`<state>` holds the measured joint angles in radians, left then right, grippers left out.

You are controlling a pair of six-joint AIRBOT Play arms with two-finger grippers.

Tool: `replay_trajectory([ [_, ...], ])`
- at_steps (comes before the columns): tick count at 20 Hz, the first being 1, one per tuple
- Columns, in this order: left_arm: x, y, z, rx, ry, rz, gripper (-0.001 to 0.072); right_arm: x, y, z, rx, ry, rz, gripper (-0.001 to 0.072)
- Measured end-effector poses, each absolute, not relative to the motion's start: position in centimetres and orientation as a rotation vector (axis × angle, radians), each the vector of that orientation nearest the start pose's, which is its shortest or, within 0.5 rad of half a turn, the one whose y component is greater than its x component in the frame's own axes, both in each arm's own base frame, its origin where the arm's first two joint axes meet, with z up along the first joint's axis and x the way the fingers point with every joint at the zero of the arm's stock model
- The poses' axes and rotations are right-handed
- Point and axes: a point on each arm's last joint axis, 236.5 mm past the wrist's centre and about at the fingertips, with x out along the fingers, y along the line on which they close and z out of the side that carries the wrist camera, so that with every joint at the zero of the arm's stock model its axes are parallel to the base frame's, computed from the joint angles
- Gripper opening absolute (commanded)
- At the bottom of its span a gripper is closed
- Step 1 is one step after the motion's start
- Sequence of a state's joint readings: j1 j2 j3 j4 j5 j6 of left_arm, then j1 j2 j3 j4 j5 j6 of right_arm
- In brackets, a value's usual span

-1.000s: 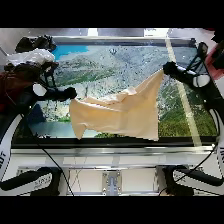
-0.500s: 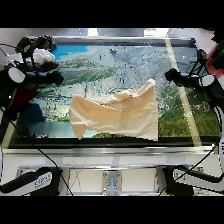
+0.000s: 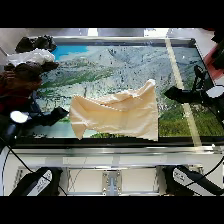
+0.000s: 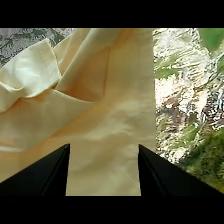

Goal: Fold the shirts.

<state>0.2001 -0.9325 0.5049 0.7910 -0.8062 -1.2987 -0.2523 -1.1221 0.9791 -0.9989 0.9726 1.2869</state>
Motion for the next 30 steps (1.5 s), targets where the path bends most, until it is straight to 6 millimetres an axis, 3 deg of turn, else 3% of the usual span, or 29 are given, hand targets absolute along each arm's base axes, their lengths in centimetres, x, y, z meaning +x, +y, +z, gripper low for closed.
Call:
replay_trajectory([
  [4,30.8,-7.8,-5.8,-0.834,1.041,-0.165,0.0542,38.5,1.6,5.6,0.442,0.966,0.186,0.0480],
  [7,31.3,-8.5,-6.7,-0.909,1.027,-0.181,0.0394,38.2,2.0,6.6,0.446,0.946,0.199,0.0480],
  [8,31.5,-8.6,-7.1,-0.933,1.025,-0.182,0.0267,38.1,2.1,6.9,0.448,0.942,0.204,0.0479],
  [9,31.7,-8.8,-7.3,-0.958,1.023,-0.183,0.0076,37.8,2.3,7.0,0.448,0.946,0.210,0.0477],
  [10,31.9,-8.9,-7.5,-0.982,1.019,-0.184,0.0014,37.6,2.5,7.1,0.449,0.951,0.217,0.0459],
  [14,33.0,-9.4,-6.8,-1.043,0.989,-0.207,0.0014,34.7,4.0,6.1,0.467,1.075,0.273,0.0432],
  [19,34.8,-10.1,-4.1,-1.054,0.941,-0.289,0.0014,27.2,5.1,0.6,0.503,1.353,0.266,0.0433],
  [25,35.2,-10.9,-2.3,-1.053,0.928,-0.360,0.0014,20.0,7.5,-6.1,0.650,1.525,0.222,0.0445],
  [30,35.0,-11.4,-1.9,-1.044,0.931,-0.393,0.0014,18.0,9.2,-9.5,0.792,1.528,0.174,0.0444],
])
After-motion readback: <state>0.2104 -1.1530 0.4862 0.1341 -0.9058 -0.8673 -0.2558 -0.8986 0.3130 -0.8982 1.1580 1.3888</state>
